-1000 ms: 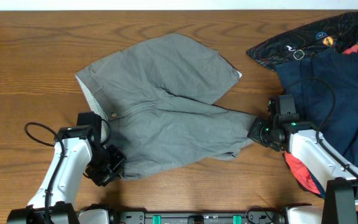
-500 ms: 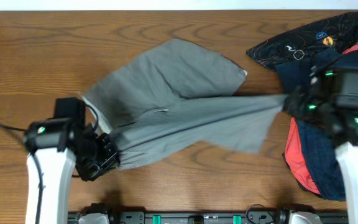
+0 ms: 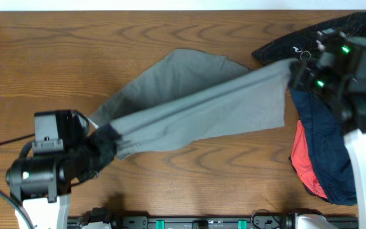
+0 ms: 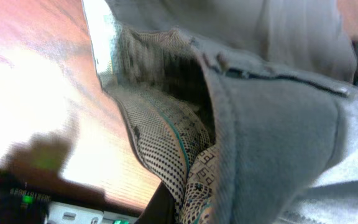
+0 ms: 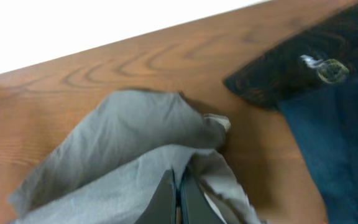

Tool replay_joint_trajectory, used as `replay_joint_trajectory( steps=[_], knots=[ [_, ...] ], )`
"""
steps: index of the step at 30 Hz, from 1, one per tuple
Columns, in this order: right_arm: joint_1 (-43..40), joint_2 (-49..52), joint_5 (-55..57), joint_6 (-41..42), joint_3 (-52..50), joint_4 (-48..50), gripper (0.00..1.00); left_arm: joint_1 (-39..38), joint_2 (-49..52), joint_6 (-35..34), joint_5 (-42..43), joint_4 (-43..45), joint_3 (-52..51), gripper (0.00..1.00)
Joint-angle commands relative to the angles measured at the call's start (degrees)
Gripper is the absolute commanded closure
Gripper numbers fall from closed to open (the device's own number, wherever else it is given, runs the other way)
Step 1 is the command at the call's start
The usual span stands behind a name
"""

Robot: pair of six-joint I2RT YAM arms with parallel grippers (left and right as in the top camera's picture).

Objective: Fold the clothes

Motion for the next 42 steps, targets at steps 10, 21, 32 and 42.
replay_joint_trajectory(
  steps=[10, 21, 32, 42],
  knots=[
    [7.9, 20.1, 6.6, -1.6, 1.3, 22.8, 0.99, 0.7, 16.9, -14.7, -18.4, 13.2, 0.3, 0.94],
    [13.3, 36.9, 6.1, -0.5, 1.3, 45.1, 0.76, 4.5, 34.5, -21.8, -21.7, 21.9, 0.3, 0.54],
    [14.2, 36.5, 6.0, -1.9, 1.2, 30.0, 0.54, 8.2, 37.4, -13.4, -14.3, 15.4, 0.1, 0.02],
    [14.1, 44.4, 9.4, -5.7, 0.5, 17.2, 0.52, 8.2, 37.3, -5.7, -10.4, 15.4, -2.3, 0.02]
  ],
)
